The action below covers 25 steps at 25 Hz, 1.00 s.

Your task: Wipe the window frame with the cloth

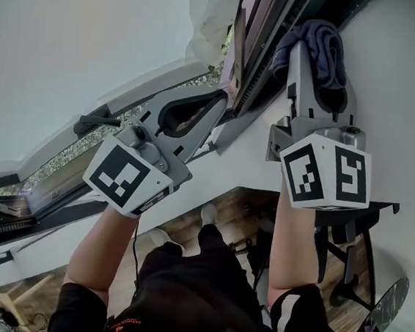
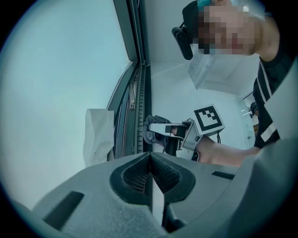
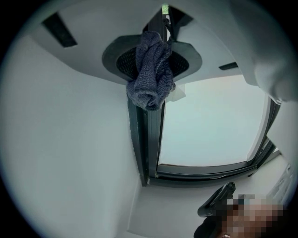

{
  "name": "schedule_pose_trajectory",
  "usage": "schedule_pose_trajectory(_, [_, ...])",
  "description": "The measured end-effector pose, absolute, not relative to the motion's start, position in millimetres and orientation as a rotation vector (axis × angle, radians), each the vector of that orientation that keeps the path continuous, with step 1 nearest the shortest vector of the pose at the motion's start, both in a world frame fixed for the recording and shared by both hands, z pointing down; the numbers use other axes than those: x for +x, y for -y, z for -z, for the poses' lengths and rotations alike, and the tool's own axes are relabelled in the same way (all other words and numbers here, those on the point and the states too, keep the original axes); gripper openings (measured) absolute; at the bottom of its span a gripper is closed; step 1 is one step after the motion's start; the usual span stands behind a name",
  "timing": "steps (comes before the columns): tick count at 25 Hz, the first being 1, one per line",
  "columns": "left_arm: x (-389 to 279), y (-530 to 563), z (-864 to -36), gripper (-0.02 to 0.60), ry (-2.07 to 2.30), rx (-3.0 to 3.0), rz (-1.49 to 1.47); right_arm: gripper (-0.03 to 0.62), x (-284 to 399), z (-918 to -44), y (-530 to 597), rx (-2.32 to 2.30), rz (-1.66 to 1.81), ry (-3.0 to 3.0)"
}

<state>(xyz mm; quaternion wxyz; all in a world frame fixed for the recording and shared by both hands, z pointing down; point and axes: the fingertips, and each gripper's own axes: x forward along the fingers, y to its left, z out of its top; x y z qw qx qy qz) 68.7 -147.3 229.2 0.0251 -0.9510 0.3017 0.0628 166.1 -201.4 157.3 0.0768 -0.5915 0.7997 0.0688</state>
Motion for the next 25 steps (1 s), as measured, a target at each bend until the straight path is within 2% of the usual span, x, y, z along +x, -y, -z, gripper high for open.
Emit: schedule_pose_trajectory(25, [75.8,152.5,-323.2,0.021,-0.979,-3.092,-0.093,0.106,170.2,-269.3,209.4,-1.815,-0.079,-2.444])
